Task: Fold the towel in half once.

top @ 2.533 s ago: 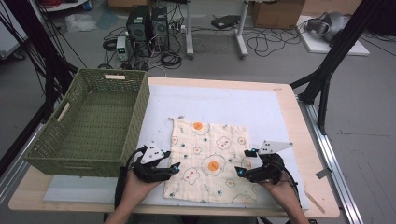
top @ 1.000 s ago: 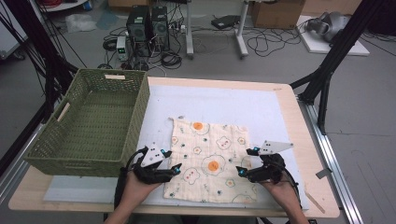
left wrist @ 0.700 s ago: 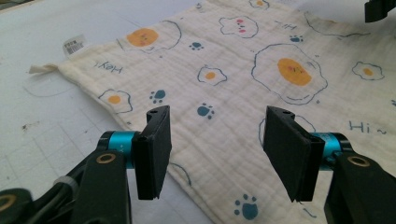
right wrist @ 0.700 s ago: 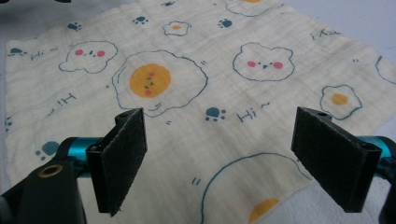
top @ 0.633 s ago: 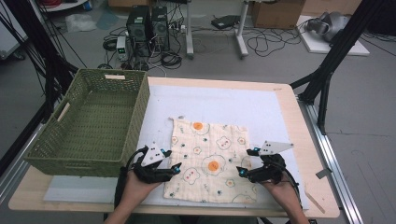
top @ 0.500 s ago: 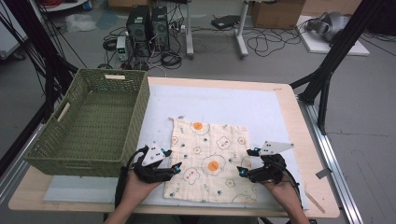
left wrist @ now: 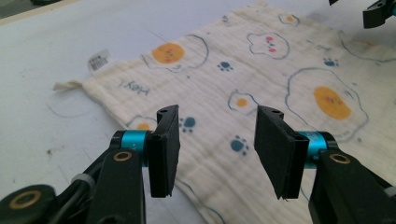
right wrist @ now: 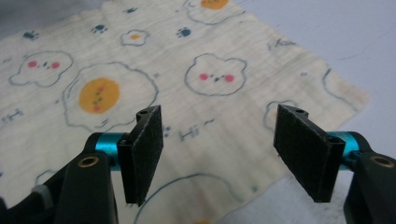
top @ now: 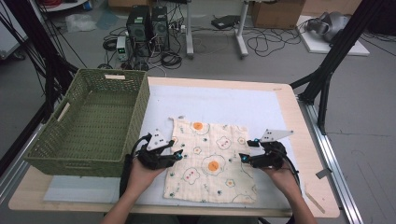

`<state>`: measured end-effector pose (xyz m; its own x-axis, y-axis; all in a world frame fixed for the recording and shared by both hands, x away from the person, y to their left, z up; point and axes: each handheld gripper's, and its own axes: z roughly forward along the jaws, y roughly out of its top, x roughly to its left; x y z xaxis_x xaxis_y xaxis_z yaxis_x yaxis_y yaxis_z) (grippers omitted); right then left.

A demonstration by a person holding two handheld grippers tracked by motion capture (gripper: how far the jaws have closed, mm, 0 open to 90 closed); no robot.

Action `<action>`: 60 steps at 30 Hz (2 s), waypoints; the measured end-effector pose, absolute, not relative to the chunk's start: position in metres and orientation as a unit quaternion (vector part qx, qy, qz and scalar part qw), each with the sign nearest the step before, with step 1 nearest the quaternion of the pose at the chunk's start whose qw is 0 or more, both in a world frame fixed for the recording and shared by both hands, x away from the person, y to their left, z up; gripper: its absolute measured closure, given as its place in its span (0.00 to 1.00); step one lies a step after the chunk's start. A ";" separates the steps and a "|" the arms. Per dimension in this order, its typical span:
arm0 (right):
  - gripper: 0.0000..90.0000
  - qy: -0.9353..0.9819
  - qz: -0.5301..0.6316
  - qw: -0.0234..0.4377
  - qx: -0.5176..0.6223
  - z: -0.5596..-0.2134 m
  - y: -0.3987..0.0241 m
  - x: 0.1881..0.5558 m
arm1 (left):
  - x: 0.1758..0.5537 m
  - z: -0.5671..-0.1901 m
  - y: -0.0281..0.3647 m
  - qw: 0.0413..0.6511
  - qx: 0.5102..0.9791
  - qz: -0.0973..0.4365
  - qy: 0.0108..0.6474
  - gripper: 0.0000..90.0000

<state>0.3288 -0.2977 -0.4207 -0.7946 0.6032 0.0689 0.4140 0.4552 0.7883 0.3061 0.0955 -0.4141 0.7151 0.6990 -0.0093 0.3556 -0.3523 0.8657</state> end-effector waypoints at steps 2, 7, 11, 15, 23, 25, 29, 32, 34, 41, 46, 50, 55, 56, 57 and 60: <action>0.38 0.844 0.424 0.113 0.307 -0.417 -0.299 0.338 | 0.315 -0.412 0.093 0.458 0.802 0.189 0.335 0.58; 0.42 0.839 0.426 0.124 0.316 -0.406 -0.299 0.360 | 0.338 -0.408 0.087 0.455 0.791 0.198 0.358 0.61; 0.45 0.838 0.417 0.129 0.328 -0.406 -0.300 0.376 | 0.356 -0.414 0.083 0.442 0.788 0.201 0.379 0.64; 0.48 0.837 0.406 0.125 0.346 -0.416 -0.304 0.386 | 0.369 -0.428 0.084 0.415 0.791 0.201 0.402 0.65; 0.58 0.841 0.377 0.122 0.368 -0.434 -0.303 0.398 | 0.380 -0.443 0.083 0.374 0.799 0.201 0.425 0.70; 0.61 0.845 0.367 0.122 0.369 -0.438 -0.301 0.400 | 0.382 -0.446 0.083 0.372 0.799 0.197 0.430 0.73; 0.72 0.849 0.357 0.123 0.370 -0.441 -0.299 0.401 | 0.382 -0.447 0.079 0.375 0.798 0.199 0.427 0.87; 0.86 0.850 0.360 0.120 0.364 -0.441 -0.297 0.402 | 0.381 -0.446 0.077 0.375 0.800 0.201 0.423 0.95; 0.94 0.853 0.363 0.113 0.358 -0.441 -0.296 0.401 | 0.381 -0.446 0.079 0.377 0.797 0.197 0.429 0.96; 0.96 0.840 0.384 0.125 0.361 -0.430 -0.303 0.402 | 0.381 -0.432 0.086 0.417 0.762 0.219 0.443 0.97; 0.96 0.816 0.428 0.138 0.363 -0.403 -0.312 0.405 | 0.383 -0.415 0.090 0.453 0.737 0.235 0.443 0.97; 0.95 0.809 0.446 0.117 0.364 -0.396 -0.316 0.401 | 0.379 -0.413 0.092 0.453 0.745 0.228 0.434 0.97; 0.95 0.816 0.449 0.097 0.351 -0.397 -0.319 0.384 | 0.363 -0.404 0.092 0.467 0.747 0.237 0.409 0.97; 0.95 0.815 0.454 0.100 0.345 -0.397 -0.320 0.379 | 0.358 -0.403 0.093 0.466 0.750 0.239 0.404 0.97; 0.95 0.815 0.457 0.097 0.342 -0.397 -0.320 0.374 | 0.353 -0.403 0.094 0.470 0.749 0.239 0.401 0.97; 0.95 0.817 0.462 0.090 0.332 -0.396 -0.322 0.358 | 0.338 -0.406 0.099 0.478 0.749 0.234 0.395 0.97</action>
<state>0.3583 -0.3219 -0.3964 -0.7636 0.6258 0.1589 0.4589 0.3528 0.8154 0.3380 0.0985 -0.4057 0.5783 0.8154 -0.0276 0.3684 -0.2307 0.9006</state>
